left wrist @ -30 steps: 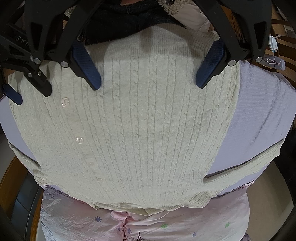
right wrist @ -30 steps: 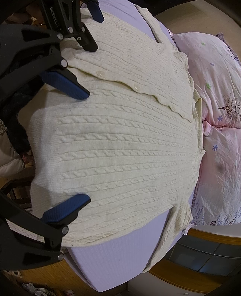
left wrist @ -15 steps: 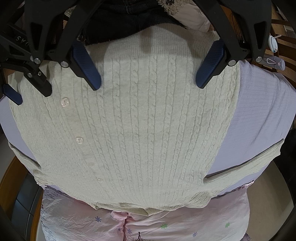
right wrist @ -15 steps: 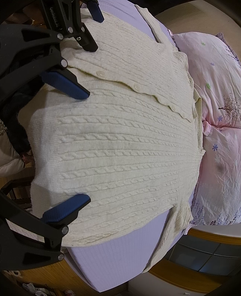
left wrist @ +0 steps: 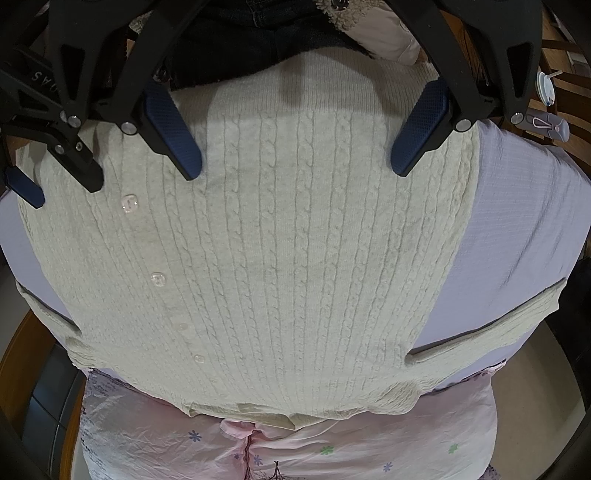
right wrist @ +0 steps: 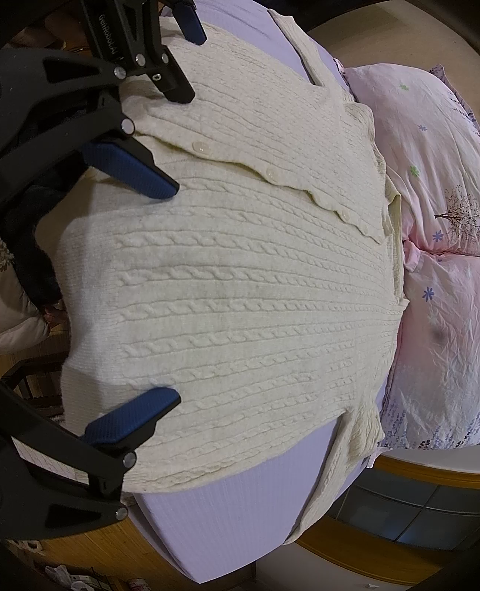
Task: Fold small clothes
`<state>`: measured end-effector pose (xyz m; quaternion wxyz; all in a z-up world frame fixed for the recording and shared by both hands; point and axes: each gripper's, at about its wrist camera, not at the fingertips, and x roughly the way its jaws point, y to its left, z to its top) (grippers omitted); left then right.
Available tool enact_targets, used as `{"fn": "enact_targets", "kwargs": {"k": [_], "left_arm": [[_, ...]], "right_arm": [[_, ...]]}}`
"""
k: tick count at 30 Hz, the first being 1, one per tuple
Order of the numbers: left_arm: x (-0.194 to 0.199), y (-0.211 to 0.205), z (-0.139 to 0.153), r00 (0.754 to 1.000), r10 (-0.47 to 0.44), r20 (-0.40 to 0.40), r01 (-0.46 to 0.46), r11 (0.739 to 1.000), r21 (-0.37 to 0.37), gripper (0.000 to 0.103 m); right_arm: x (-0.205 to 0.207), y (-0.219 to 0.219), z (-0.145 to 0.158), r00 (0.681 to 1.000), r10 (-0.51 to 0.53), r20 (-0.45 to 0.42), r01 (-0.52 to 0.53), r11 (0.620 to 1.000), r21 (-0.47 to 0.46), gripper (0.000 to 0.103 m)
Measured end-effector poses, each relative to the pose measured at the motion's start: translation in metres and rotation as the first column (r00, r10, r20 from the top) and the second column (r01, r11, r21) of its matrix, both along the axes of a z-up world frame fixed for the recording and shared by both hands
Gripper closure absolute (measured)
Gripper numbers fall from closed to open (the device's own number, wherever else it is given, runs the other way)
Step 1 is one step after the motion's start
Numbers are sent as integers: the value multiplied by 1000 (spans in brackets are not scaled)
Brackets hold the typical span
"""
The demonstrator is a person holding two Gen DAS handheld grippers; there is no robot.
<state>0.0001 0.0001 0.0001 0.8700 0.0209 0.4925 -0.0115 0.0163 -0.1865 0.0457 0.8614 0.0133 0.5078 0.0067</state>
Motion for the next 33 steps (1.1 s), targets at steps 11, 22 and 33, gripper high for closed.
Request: {"fn": "enact_targets", "kwargs": {"k": [11,22,33], "left_arm": [[0,0,0,1000,0,0,0,1000,0,1],[0,0,0,1000,0,1,0,1000,0,1],[0,0,0,1000,-1,5,1,1000,0,1]], "right_arm": [[0,0,0,1000,0,0,0,1000,0,2],[1,2,-1,1000,2,-7,-2,1000,1,2],[-1,3,-2,1000,24,10,-24,1000,3,2]]}}
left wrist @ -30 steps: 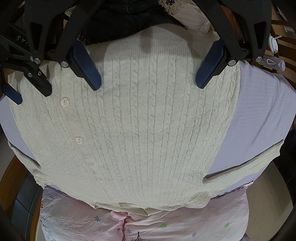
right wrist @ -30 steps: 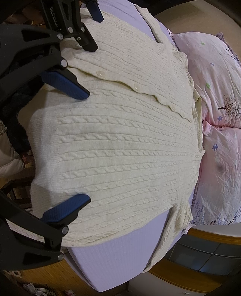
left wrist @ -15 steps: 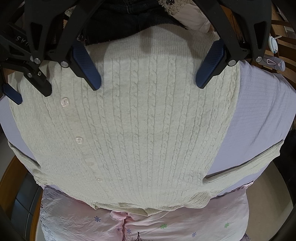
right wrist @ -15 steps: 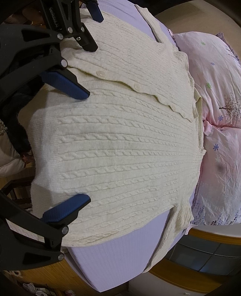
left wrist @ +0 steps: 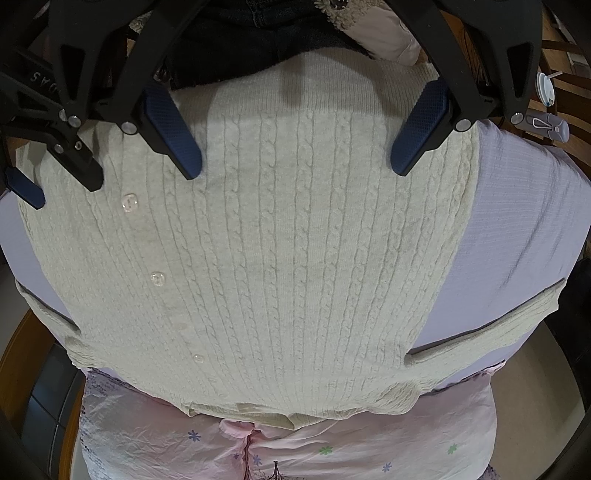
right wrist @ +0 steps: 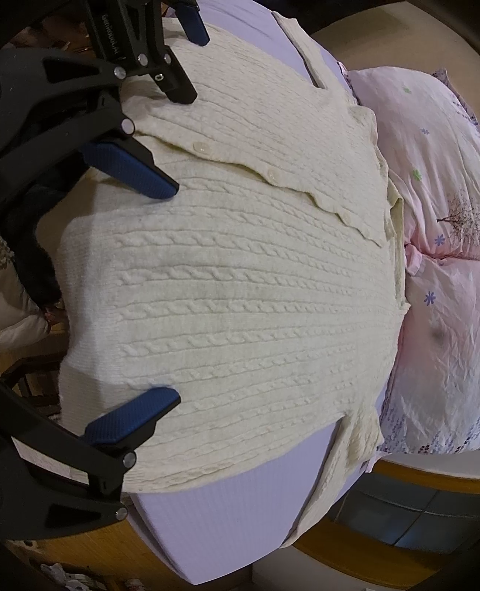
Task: Fold small clothes
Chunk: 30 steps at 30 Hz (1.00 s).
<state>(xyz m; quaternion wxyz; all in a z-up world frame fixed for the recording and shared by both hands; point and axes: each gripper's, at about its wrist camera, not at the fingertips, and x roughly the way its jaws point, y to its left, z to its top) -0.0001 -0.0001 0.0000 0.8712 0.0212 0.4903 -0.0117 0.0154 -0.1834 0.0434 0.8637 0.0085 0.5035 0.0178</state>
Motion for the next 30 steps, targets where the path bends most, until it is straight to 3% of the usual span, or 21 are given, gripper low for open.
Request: {"fn": "enact_targets", "kwargs": {"k": [5,8,10,11,13,14,16,18,22,24,25,26,28,30], "left_arm": [[2,2,-1,1000,-18,-3,18,1000,5,1],[5,-1,6,999,-41,15,40,998,47,1],[9,5,18,996,-45,78,43,998,37,1],[11,10,24,993,-52,103,52,999,3,1],[17,20,35,987,-69,144,81,994,-79,1],[20,24,38,984,-77,158,96,989,-115,1],[31,35,43,981,-86,176,118,976,-183,1],[42,44,43,980,-85,181,124,968,-220,1],[62,75,43,980,-62,188,130,919,-373,1],[71,95,43,978,-22,206,113,890,-441,1],[74,103,45,977,-3,214,99,891,-443,1],[76,110,46,974,21,224,79,899,-431,1],[79,127,48,965,70,253,33,924,-380,1],[82,146,50,953,130,272,-30,939,-342,1]], "right_arm": [[2,-14,2,997,57,48,-60,997,52,2],[18,-78,20,988,-116,101,95,976,198,2],[29,-130,30,954,-271,130,229,935,271,4],[37,-162,33,924,-362,124,312,901,302,7],[53,-224,30,857,-509,81,452,818,355,25],[61,-258,25,817,-576,43,519,765,383,31],[73,-307,13,737,-675,-39,623,655,426,53],[79,-355,-6,648,-748,-146,689,493,530,59],[87,-404,-33,542,-802,-253,723,292,626,69],[88,-417,-40,508,-818,-272,715,224,663,71],[87,-424,-43,482,-830,-278,715,190,673,74],[86,-427,-46,467,-839,-280,715,172,678,76],[91,-440,-51,429,-854,-293,718,126,685,94],[89,-451,-60,404,-867,-292,705,92,703,100]]}}
